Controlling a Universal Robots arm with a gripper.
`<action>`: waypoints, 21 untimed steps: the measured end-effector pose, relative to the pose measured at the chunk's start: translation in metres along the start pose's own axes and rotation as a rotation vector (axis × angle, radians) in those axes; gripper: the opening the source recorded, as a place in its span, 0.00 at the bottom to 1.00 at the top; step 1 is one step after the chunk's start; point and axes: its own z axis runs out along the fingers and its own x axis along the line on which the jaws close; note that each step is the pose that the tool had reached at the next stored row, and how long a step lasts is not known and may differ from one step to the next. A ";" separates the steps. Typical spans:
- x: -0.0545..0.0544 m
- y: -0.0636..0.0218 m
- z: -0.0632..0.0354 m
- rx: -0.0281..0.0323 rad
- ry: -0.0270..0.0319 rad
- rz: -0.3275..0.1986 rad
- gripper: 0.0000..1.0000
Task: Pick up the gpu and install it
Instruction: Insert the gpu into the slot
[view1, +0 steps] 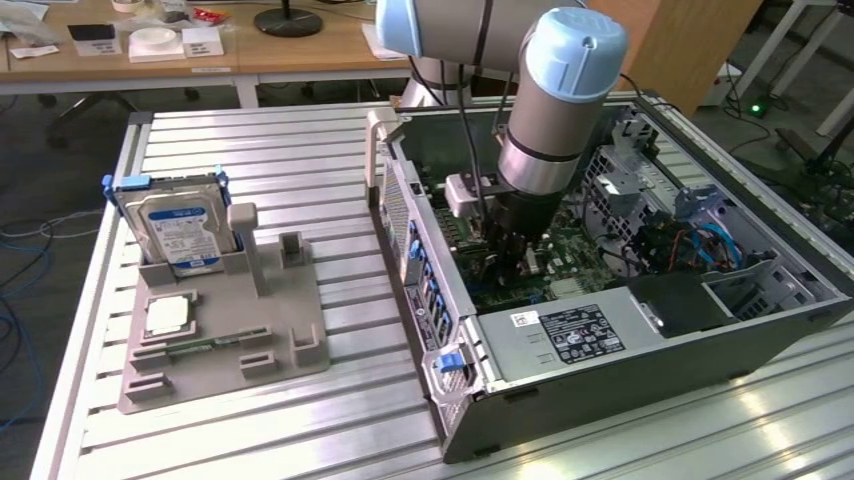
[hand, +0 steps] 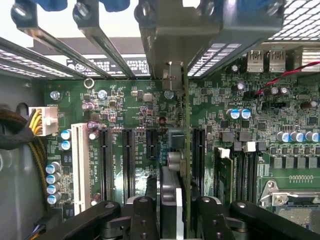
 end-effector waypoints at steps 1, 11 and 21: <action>0.000 -0.0001 -0.0009 0.0004 -0.0001 0.000 0.36; 0.000 0.0001 -0.0356 0.0129 -0.0003 0.000 0.36; -0.001 0.0000 -0.0635 0.0196 -0.0007 0.000 0.36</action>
